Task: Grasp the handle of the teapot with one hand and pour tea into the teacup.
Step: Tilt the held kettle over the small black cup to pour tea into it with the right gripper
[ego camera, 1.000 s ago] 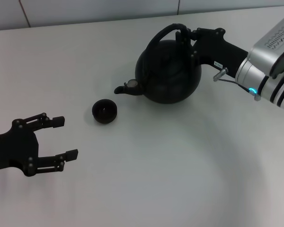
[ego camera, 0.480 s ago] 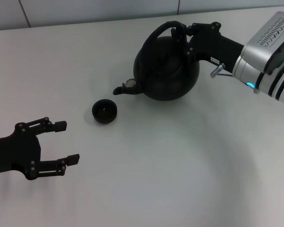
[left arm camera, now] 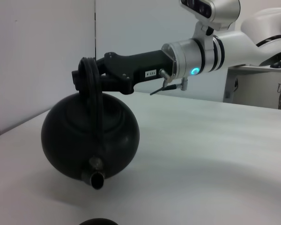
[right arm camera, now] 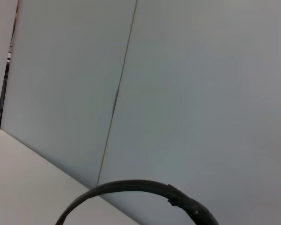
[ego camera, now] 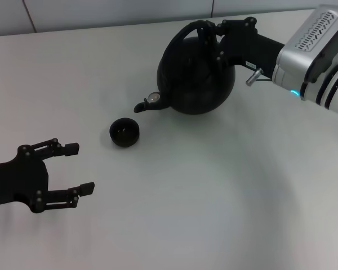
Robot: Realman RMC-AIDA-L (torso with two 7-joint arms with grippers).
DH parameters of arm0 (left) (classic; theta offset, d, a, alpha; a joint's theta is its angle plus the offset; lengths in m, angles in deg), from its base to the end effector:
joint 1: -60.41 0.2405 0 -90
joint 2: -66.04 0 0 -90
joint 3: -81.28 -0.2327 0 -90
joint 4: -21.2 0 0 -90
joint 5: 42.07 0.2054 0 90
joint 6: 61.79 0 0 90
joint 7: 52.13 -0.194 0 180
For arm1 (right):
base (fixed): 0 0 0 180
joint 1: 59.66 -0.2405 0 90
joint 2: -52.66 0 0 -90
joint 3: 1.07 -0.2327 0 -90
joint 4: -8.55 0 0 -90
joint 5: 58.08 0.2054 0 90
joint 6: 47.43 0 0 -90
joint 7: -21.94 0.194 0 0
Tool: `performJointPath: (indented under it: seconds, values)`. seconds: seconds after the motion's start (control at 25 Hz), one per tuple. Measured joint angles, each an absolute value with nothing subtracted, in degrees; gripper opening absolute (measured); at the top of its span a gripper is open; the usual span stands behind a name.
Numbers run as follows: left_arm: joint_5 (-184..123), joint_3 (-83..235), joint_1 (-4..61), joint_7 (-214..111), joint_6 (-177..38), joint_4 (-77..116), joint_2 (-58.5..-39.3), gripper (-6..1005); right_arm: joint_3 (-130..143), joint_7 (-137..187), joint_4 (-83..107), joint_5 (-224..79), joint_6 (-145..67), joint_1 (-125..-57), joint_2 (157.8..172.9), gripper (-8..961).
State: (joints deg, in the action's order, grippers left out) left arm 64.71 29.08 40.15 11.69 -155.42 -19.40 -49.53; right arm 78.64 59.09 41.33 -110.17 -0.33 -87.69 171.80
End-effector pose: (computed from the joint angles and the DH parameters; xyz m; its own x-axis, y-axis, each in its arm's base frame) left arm -0.2510 0.2839 -0.0250 0.8936 0.1352 0.4279 0.2325 -0.9551 -0.1837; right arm 0.2061 0.4179 -0.0443 0.8861 0.0536 -0.4604 -0.3280 -0.6295 -0.7044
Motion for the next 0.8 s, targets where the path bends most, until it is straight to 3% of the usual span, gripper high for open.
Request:
performJointPath:
  seconds: [0.8]
  values:
    - [64.81,29.07,40.02,11.68,-154.38,-19.40,-49.71,859,78.74,59.18,45.88,-115.88,-0.41,-88.23,171.84,116]
